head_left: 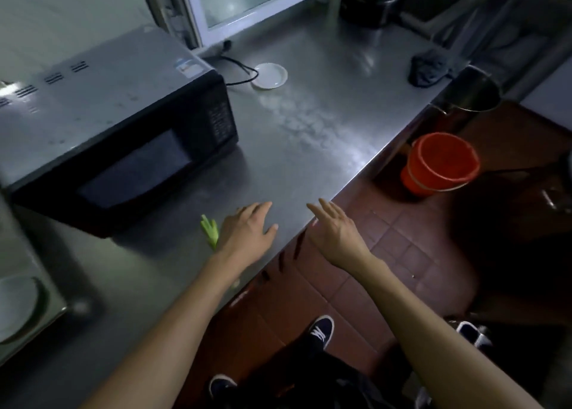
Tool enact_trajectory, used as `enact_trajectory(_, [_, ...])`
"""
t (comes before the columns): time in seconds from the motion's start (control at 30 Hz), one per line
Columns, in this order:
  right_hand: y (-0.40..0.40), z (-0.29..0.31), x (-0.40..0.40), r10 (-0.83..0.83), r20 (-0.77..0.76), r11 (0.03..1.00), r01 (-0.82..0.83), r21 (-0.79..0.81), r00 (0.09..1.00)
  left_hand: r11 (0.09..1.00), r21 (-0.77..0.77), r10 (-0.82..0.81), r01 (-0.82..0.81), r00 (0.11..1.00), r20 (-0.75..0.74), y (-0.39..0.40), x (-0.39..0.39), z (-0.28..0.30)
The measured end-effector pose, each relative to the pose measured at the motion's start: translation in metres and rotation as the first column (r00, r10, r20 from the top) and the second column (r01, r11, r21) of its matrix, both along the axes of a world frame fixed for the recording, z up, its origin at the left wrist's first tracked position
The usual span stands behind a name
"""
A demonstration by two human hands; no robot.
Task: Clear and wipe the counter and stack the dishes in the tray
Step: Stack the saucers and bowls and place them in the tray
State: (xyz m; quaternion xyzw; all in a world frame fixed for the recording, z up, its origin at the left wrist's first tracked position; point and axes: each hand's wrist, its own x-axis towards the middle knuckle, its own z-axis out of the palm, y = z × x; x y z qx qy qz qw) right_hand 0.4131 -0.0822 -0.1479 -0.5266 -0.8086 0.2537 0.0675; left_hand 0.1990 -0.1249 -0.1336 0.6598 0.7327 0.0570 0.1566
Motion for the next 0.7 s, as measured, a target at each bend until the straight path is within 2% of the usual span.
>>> enact_trajectory(0.07, [0.017, 0.0, 0.024, -0.028, -0.019, 1.0, 0.028, 0.0, 0.999, 1.0, 0.005, -0.028, 0.028, 0.999, -0.02, 0.024, 0.025, 0.002])
enact_trajectory(0.37, [0.075, 0.006, 0.095, -0.043, 0.079, 0.994, 0.035, 0.102, 0.996, 0.995, -0.023, -0.093, 0.093, 0.995, -0.035, 0.098, 0.094, 0.002])
enact_trajectory(0.7, [0.135, -0.001, 0.11, -0.078, 0.146, 0.997, 0.077, 0.012, 0.986, 0.993, -0.048, -0.107, 0.108, 0.994, 0.021, 0.164, 0.108, -0.02])
